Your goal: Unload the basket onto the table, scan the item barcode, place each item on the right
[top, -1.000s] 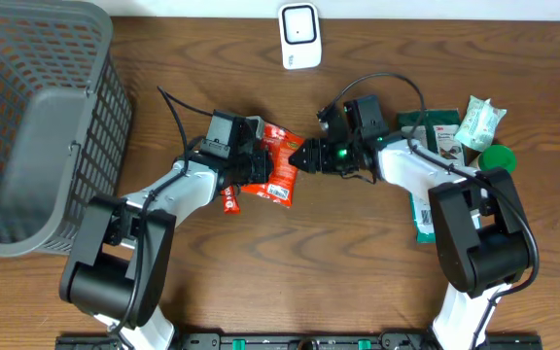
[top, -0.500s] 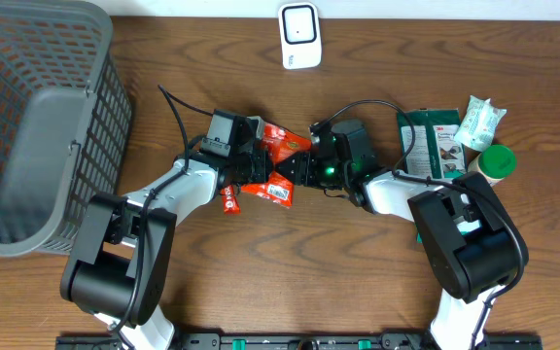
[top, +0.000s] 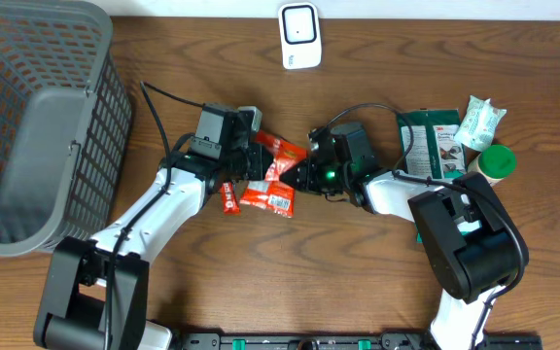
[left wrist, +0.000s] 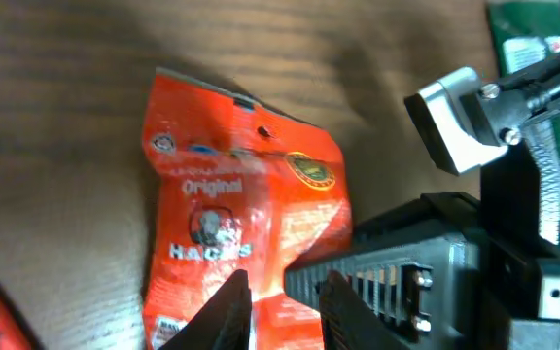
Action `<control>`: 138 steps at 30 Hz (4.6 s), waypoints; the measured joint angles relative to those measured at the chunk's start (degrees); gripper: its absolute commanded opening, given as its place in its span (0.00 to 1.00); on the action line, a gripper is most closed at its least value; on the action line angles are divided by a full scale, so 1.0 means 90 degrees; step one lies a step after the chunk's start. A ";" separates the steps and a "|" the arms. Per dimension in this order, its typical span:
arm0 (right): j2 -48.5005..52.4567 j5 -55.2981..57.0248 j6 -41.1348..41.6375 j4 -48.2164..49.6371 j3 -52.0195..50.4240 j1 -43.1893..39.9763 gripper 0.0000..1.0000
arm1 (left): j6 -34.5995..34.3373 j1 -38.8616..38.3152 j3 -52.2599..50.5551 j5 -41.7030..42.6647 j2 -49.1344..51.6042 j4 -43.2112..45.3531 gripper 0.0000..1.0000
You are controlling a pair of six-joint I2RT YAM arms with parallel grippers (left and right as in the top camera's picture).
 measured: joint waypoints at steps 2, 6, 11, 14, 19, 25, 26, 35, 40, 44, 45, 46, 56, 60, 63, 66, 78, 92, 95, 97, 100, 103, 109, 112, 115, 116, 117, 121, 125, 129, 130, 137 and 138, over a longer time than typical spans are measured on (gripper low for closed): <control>-0.0104 -0.0148 -0.0202 -0.0685 0.0041 0.0000 0.16 | 0.0012 0.0000 -0.0002 -0.0002 0.0000 -0.0182 0.27; -0.0427 -0.0221 -0.0716 -0.1780 0.0007 0.0000 0.33 | 0.0019 -0.0002 0.0000 -0.0005 0.0000 -0.0590 0.27; -0.0721 -0.0187 -0.0979 -0.1644 -0.0039 0.0000 0.52 | 0.0039 -0.0002 0.0000 -0.0248 0.0000 -0.0801 0.27; -0.0845 -0.0070 -0.0954 -0.1494 -0.0039 0.0000 0.62 | 0.0039 -0.0002 -0.0002 -0.0534 0.0019 -0.0804 0.27; -0.0850 0.0408 -0.0716 -0.1579 -0.0039 0.0000 0.78 | 0.0039 -0.0049 -0.0002 -0.0721 0.0410 -0.0801 0.27; -0.0908 0.0750 -0.0449 -0.1530 -0.0039 0.0000 0.79 | 0.0039 -0.0073 -0.0007 -0.0760 0.0950 -0.0799 0.27; -0.0908 0.0809 -0.0415 -0.1479 -0.0039 0.0000 0.79 | 0.0039 -0.0075 -0.0007 -0.0758 0.0976 -0.0797 0.27; -0.0583 0.0809 0.0155 -0.0617 -0.0044 0.0000 0.70 | 0.0039 -0.0073 -0.0024 -0.0831 0.0991 -0.0772 0.26; -0.0512 0.0695 0.0423 -0.0520 -0.0044 0.0002 0.65 | 0.0039 -0.0075 -0.0061 -0.0913 0.0991 -0.0733 0.27; -0.0350 0.0607 0.0634 -0.0248 -0.0032 0.0068 0.60 | 0.0039 -0.0075 -0.0078 -0.0920 0.0988 -0.0687 0.26; -0.0316 0.0590 0.0692 -0.0170 -0.0029 0.0117 0.59 | 0.0039 -0.0075 -0.0080 -0.0925 0.0988 -0.0682 0.26; -0.0289 0.0576 0.0738 -0.0126 -0.0024 0.0155 0.57 | 0.0039 -0.0075 -0.0080 -0.0925 0.0988 -0.0680 0.26; -0.0085 0.0741 0.0916 0.0228 -0.0034 0.0272 0.28 | 0.0039 -0.0075 -0.0080 -0.0930 0.0988 -0.0670 0.27; -0.0085 0.0770 0.0852 0.0245 -0.0032 0.0272 0.07 | 0.0039 -0.0075 -0.0080 -0.0930 0.0988 -0.0670 0.27; -0.0090 0.0712 0.0658 0.0306 -0.0019 0.0272 0.08 | 0.0039 -0.0073 -0.0080 -0.0976 0.0957 -0.0692 0.27; -0.0090 0.0685 0.0355 0.0418 -0.0027 0.0274 0.07 | 0.0039 -0.0073 -0.0080 -0.1093 0.0765 -0.0755 0.29; -0.0787 0.0095 -0.0661 0.0138 -0.0046 -0.0168 0.01 | 0.0051 -0.0073 0.0117 -0.1583 -0.2737 -0.1010 0.36; -0.3317 0.1443 -0.3555 -0.4498 0.1333 -0.0325 0.01 | -0.0107 0.1001 0.0126 -0.2261 -0.3592 -0.2382 0.44; -0.3417 0.2018 -0.4150 -0.5170 0.1999 -0.0219 0.01 | -0.0172 0.1537 0.0126 -0.2283 -0.3378 -0.2805 0.51; -0.3432 0.2399 -0.4469 -0.5331 0.2246 -0.0078 0.01 | -0.0219 0.1800 0.0126 -0.2290 -0.3208 -0.2982 0.58; -0.3429 0.2914 -0.4872 -0.5377 0.2436 0.0185 0.01 | -0.0265 0.2062 0.0126 -0.2295 -0.2902 -0.3043 0.75; -0.3402 0.3385 -0.5115 -0.5610 0.2766 0.0369 0.01 | -0.0282 0.2108 0.0126 -0.2295 -0.2591 -0.3050 0.75; -0.2674 0.4235 -0.5846 -0.6924 0.5066 0.0508 0.01 | -0.0279 0.2110 0.0126 -0.2290 -0.2120 -0.3053 0.77; -0.2035 0.4580 -0.6139 -0.7099 0.6380 0.0629 0.01 | -0.0313 0.2110 0.0126 -0.2290 -0.1948 -0.3058 0.87; -0.1528 0.4699 -0.6392 -0.6994 0.7196 0.0702 0.01 | -0.0282 0.2110 0.0126 -0.2290 -0.1865 -0.3062 0.87; -0.1336 0.4721 -0.6511 -0.6875 0.7446 0.0712 0.01 | -0.0282 0.2110 0.0126 -0.2290 -0.1851 -0.3058 0.87; -0.1171 0.4753 -0.6642 -0.6737 0.7618 0.0719 0.01 | -0.0282 0.2110 0.0126 -0.2290 -0.1851 -0.3060 0.87; -0.0748 0.4898 -0.7210 -0.6256 0.7776 0.0719 0.01 | -0.0282 0.2110 0.0126 -0.2290 -0.1851 -0.3060 0.87; -0.0168 0.5115 -0.8060 -0.5396 0.7786 0.0750 0.01 | -0.0282 0.2110 0.0126 -0.2290 -0.1851 -0.3060 0.87; 0.0522 0.5353 -0.9092 -0.4473 0.7803 0.0784 0.01 | -0.0282 0.2110 0.0126 -0.2290 -0.1851 -0.3060 0.87; 0.0755 0.5430 -0.9510 -0.4182 0.7800 0.0784 0.01 | -0.0282 0.2110 0.0126 -0.2290 -0.1851 -0.3060 0.87; 0.2169 0.6057 -1.1237 -0.1671 0.7803 0.0784 0.01 | -0.0282 0.2110 0.0126 -0.2288 -0.1851 -0.3060 0.87; 0.2397 0.6166 -1.1409 -0.1282 0.7803 0.0782 0.01 | -0.0282 0.2110 0.0126 -0.2288 -0.1851 -0.3060 0.87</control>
